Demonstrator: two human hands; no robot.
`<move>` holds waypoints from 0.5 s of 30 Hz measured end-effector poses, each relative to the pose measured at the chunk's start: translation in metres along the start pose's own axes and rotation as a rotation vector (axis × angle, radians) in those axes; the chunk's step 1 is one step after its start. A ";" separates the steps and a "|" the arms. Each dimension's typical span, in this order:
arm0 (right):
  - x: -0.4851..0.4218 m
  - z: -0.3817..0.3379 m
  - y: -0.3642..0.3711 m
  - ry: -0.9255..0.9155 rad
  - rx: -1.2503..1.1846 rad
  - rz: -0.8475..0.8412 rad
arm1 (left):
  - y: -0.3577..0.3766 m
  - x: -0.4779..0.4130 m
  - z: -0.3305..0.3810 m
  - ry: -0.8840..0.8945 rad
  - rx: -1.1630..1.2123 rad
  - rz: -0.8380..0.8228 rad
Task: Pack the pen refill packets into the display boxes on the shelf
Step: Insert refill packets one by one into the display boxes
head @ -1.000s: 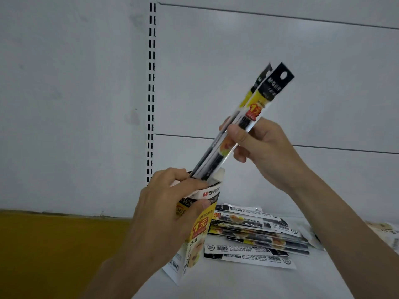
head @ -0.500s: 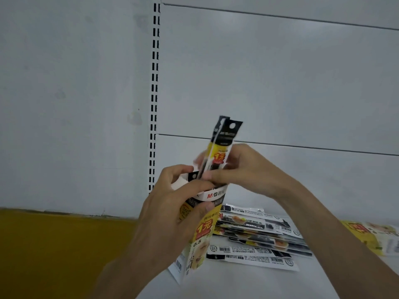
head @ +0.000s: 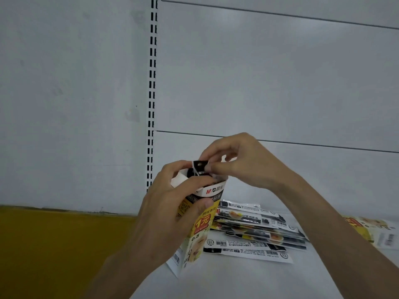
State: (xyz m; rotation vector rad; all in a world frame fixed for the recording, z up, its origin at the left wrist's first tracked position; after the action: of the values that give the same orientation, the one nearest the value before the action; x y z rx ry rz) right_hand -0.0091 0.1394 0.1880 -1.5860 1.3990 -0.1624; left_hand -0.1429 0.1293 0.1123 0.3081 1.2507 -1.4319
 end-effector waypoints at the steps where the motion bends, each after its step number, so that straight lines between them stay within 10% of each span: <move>1: -0.001 0.000 0.005 0.007 0.064 -0.037 | 0.002 0.000 0.002 0.010 0.006 0.001; 15: -0.005 0.003 0.016 0.058 0.176 -0.210 | 0.002 -0.002 -0.008 -0.006 0.016 0.045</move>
State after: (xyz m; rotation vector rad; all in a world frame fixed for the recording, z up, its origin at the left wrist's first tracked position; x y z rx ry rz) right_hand -0.0194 0.1478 0.1773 -1.5881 1.2241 -0.4473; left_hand -0.1440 0.1377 0.1097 0.3407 1.2203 -1.4042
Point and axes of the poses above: each hand's wrist, its own x-axis away from the middle knuckle, its own y-axis out of the palm, z = x × y, the point moved 5 cm from there along -x, towards the middle knuckle, and after that the axes turned 2 degrees about y, right-handed, at the moved point
